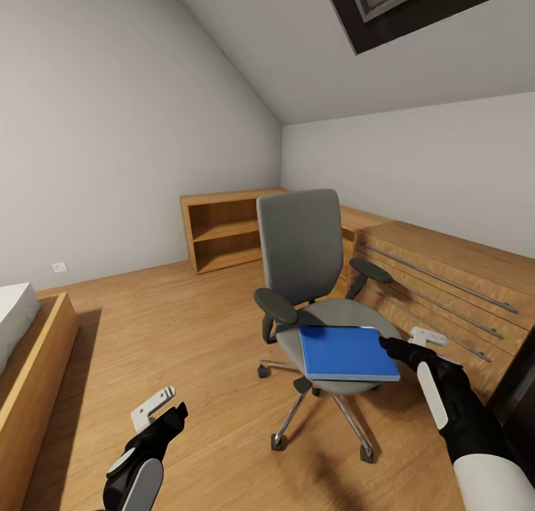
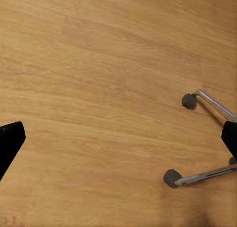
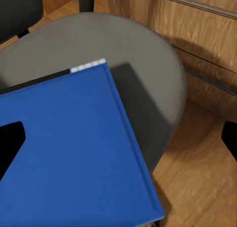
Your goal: In the bedroom, organize the workspace by keeping the computer under the desk, ensuring the monitor is on the desk, placing the keyboard on the desk next to the monitor, placing the mouse on the desk next to the keyboard, moving the folder from the swivel chair onto the desk next to the mouse, stacking the notebook on top of the folder with the pen on top of the notebook, and positioning the swivel chair next to the desk.
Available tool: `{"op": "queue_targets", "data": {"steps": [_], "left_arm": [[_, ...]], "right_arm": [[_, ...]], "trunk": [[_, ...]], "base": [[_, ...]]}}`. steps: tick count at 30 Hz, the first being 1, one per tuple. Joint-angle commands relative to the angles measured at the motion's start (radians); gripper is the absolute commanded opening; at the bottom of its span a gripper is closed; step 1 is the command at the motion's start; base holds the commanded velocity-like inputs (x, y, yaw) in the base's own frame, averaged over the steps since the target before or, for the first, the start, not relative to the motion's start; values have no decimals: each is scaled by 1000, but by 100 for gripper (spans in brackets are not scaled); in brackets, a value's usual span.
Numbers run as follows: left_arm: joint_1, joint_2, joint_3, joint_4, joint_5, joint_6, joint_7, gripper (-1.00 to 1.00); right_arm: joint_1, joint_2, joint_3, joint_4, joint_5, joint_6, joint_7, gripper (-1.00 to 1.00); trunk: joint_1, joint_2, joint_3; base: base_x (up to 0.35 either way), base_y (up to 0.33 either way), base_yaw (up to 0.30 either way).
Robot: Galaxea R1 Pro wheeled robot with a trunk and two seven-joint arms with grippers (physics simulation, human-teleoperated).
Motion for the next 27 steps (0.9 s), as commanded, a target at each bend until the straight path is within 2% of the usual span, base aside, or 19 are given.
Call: {"op": "queue_targets", "data": {"steps": [1, 9, 27], "left_arm": [[-1, 0, -1, -1, 6, 3, 7, 100], [-1, 0, -1, -1, 6, 2, 6, 100], [-1, 0, -1, 1, 5, 1, 8, 100]], "right_arm": [[0, 0, 0, -2, -10, 5, -5, 100], [2, 1, 0, -5, -10, 3, -6, 100], [3, 2, 2, -1, -6, 2, -4, 100]], "trunk": [[0, 0, -1], [0, 0, -1], [0, 0, -1]], "base": [[0, 0, 0], [6, 0, 0], [249, 0, 0]]}}
